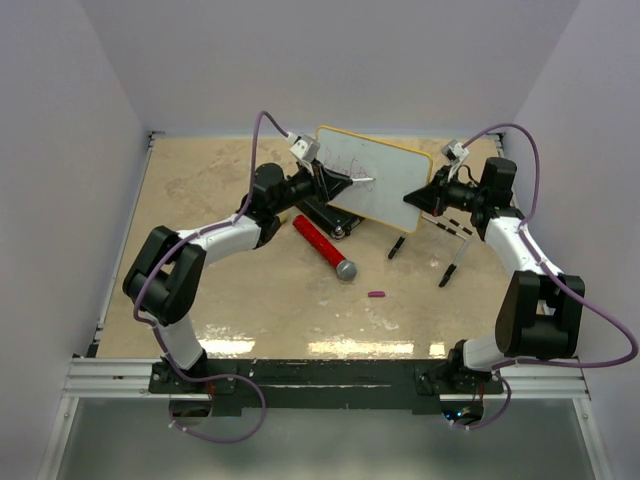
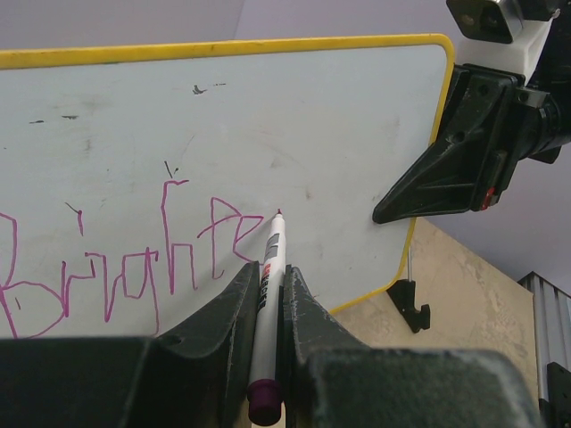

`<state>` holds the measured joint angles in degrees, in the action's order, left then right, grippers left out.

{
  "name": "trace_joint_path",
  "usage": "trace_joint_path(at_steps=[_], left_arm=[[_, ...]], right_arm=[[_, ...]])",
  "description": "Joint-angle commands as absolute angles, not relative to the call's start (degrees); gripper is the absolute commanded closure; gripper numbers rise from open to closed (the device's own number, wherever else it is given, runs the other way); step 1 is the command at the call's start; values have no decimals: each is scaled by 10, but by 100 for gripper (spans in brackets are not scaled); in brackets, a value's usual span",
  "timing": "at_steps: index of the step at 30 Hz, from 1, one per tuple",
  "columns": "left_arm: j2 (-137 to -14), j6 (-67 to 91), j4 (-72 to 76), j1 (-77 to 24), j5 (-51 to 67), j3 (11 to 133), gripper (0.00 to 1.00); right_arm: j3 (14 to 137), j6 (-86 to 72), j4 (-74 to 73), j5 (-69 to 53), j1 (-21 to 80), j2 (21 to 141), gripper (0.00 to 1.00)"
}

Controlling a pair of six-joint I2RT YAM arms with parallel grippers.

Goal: Write a sentence on the whiteboard
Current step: Write with the whiteboard marker without the cap on the whiteboard.

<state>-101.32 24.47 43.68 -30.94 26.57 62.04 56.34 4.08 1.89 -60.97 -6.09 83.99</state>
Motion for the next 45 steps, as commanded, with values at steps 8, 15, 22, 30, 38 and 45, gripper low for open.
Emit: trace_joint_path(at_steps=[8, 15, 22, 30, 38, 45], left_arm=[[-1021, 237, 442, -310, 264, 615, 100], [-1021, 235, 438, -314, 265, 603, 100], [-1022, 232, 436, -316, 263, 592, 100], [-1021, 231, 431, -317, 259, 598, 100], [-1019, 233, 427, -316, 242, 625, 100], [-1022, 234, 425, -316, 236, 644, 100]], right_arm=[[580, 54, 13, -612, -57, 834, 100], [580, 54, 13, -612, -57, 834, 100], [580, 54, 13, -612, -57, 834, 100], [579, 54, 13, -612, -58, 833, 100], [579, 54, 13, -612, -57, 832, 100], [579, 54, 13, -613, -58, 832, 100]])
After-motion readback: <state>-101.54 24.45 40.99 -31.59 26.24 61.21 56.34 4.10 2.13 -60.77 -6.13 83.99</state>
